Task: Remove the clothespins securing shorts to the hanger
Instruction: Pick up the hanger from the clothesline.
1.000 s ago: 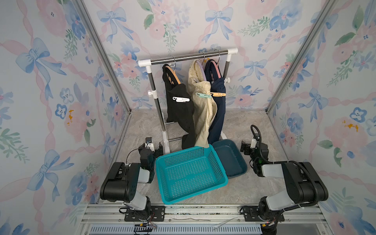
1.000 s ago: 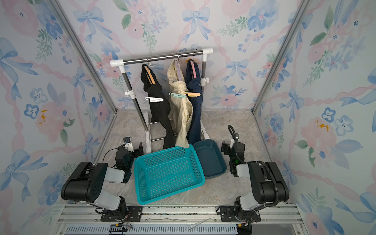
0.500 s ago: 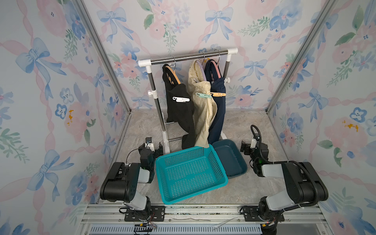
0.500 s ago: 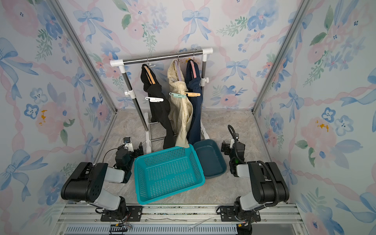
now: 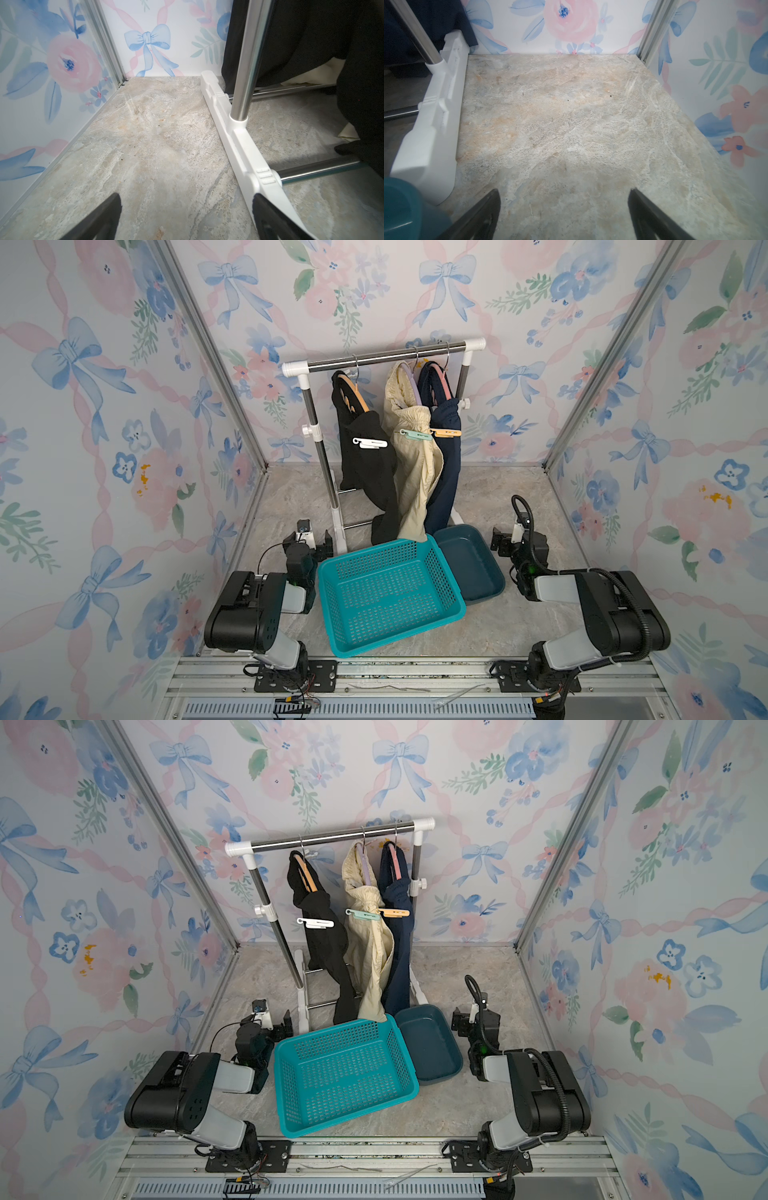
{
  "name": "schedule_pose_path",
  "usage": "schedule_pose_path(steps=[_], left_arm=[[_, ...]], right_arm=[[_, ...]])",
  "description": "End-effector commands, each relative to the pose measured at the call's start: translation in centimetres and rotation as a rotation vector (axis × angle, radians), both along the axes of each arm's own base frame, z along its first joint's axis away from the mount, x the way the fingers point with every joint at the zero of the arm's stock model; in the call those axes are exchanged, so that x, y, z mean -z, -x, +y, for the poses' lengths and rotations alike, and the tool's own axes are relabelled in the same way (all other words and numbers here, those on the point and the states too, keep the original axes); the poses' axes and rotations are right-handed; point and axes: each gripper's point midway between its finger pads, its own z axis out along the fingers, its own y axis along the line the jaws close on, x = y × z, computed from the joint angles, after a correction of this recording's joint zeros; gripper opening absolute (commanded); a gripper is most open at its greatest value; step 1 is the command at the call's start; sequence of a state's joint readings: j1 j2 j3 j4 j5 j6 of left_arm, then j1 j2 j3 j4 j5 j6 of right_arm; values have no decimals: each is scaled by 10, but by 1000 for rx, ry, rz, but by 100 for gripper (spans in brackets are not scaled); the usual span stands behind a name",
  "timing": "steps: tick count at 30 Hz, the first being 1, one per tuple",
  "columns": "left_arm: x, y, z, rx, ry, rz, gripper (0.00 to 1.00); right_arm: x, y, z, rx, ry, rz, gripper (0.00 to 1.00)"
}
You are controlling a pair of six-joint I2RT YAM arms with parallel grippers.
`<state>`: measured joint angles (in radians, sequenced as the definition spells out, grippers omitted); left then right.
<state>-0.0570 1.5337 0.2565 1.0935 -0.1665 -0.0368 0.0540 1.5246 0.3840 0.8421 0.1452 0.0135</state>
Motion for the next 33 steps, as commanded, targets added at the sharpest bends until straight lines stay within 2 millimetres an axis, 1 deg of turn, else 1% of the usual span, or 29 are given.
schedule_pose_path(steps=[1, 3, 7, 10, 11, 15, 18, 19, 23, 26, 28, 29, 33], left_arm=[[-17, -15, 3, -8, -2, 13, 98], [-22, -20, 2, -5, -5, 38, 98], [-36, -13, 7, -32, 0, -1, 98], [-65, -7, 8, -43, 22, -79, 98], [-79, -5, 9, -55, 38, -110, 98], [-121, 2, 24, -154, 119, -163, 98], [-145, 8, 35, -237, 183, -152, 98], [-152, 10, 38, -258, 197, -148, 98], [-176, 20, 41, -299, 261, -126, 98], [-194, 26, 32, -242, 303, -148, 98], [-198, 29, 24, -198, 330, -147, 98], [-216, 30, 20, -175, 355, -179, 98], [-234, 37, -2, -79, 404, -205, 98]], right_arm=[[-12, -9, 0, -9, 2, -20, 96], [-15, -7, -5, 18, -2, -25, 96], [-28, -3, -9, 43, 0, -33, 96], [-49, 5, -16, 84, 0, -60, 97], [-56, 9, -19, 99, 5, -67, 96], [-86, 25, -33, 192, -5, -78, 97], [-97, 39, -38, 239, -37, -54, 97], [-98, 44, -40, 253, -49, -42, 97], [-105, 63, -41, 285, -98, 0, 96], [-108, 73, -37, 274, -98, 12, 96], [-111, 79, -34, 268, -97, 16, 97], [-112, 82, -33, 270, -99, 19, 96], [-116, 93, -31, 288, -100, 43, 97]])
